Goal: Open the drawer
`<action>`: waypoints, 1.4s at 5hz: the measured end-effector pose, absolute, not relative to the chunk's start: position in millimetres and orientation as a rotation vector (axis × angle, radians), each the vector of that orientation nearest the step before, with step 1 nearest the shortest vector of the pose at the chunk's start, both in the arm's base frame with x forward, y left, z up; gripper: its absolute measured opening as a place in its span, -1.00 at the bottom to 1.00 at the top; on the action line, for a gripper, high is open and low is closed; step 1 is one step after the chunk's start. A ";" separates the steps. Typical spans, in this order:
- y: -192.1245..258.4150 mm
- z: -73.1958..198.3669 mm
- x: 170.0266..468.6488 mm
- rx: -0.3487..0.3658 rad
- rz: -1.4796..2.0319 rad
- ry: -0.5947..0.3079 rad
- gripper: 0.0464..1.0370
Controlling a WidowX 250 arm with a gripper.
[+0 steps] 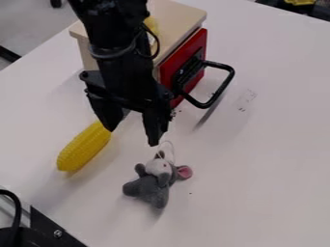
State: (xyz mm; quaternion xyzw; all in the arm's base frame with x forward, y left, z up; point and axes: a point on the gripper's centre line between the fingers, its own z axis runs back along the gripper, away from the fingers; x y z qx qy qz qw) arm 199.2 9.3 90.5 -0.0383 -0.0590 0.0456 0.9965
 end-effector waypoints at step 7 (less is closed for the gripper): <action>-35.3 53.2 338.2 0.022 -0.033 -0.170 0.92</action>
